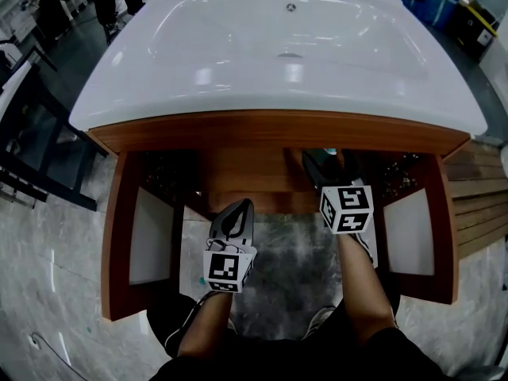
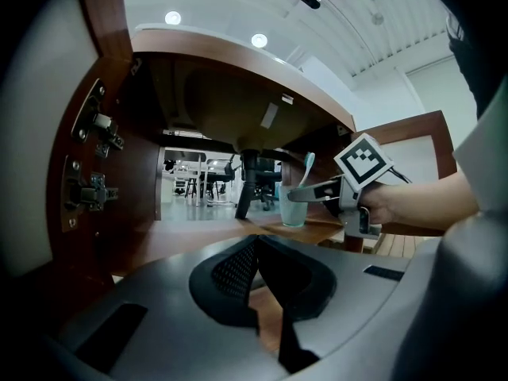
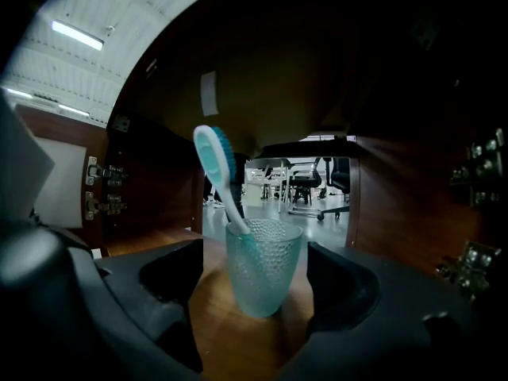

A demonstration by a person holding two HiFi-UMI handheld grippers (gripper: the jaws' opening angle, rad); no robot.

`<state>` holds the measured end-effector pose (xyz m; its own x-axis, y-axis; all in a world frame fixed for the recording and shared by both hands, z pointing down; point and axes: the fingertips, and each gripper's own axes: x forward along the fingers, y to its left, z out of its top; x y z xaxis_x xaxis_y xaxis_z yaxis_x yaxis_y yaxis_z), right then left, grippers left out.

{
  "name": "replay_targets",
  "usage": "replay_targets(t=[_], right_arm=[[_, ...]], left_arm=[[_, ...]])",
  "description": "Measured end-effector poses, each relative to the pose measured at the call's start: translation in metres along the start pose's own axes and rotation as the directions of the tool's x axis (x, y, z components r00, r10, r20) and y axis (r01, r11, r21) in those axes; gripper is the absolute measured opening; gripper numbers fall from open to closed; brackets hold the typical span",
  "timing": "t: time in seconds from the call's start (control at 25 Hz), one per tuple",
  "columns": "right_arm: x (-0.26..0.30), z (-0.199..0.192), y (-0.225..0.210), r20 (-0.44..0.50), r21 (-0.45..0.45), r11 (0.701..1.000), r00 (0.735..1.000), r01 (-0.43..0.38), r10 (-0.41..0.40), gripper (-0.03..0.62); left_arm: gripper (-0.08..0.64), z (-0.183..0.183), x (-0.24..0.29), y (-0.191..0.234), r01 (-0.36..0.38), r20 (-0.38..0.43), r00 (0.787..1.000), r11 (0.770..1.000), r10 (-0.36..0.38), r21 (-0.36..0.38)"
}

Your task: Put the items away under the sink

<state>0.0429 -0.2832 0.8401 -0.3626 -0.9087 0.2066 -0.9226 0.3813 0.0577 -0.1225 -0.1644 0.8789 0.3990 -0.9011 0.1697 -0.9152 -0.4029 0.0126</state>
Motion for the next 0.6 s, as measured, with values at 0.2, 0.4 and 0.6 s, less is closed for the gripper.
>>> replay_targets(t=[0.2, 0.4, 0.6], right_arm=[[-0.042, 0.001, 0.01, 0.003, 0.03, 1.0, 1.0, 0.005, -0.005, 0.391], [-0.087, 0.025, 0.027, -0.075, 0.034, 0.999, 0.997, -0.018, 0.02, 0.38], [-0.159, 0.095, 0.047, -0.086, 0.072, 0.997, 0.996, -0.007, 0.013, 0.213]], left_arm=[[0.021, 0.011, -0.003, -0.015, 0.034, -0.01, 0.999, 0.996, -0.033, 0.085], [0.021, 0.063, -0.031, -0.045, 0.099, -0.047, 0.994, 0.99, -0.095, 0.096], [0.021, 0.15, -0.064, -0.06, 0.103, -0.048, 0.994, 0.994, -0.101, 0.032]])
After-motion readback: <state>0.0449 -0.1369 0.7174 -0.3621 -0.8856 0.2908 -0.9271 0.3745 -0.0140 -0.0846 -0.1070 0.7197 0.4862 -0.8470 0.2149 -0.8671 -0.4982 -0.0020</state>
